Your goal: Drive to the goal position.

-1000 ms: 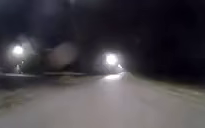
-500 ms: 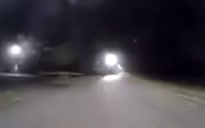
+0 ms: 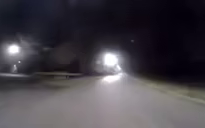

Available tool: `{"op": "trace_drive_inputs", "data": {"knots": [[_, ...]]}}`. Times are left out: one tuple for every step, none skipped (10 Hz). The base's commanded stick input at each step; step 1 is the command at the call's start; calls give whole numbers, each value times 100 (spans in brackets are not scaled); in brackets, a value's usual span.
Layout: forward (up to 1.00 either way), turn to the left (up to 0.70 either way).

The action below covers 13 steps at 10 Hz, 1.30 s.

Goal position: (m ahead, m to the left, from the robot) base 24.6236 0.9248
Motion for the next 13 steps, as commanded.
{"op": "trace_drive_inputs", "data": {"knots": [[100, -5], [100, -5], [100, -5], [100, -3], [100, -3], [100, -3], [100, -4], [100, -5], [100, -5], [100, -5], [100, -4], [100, -4], [100, -5]]}}
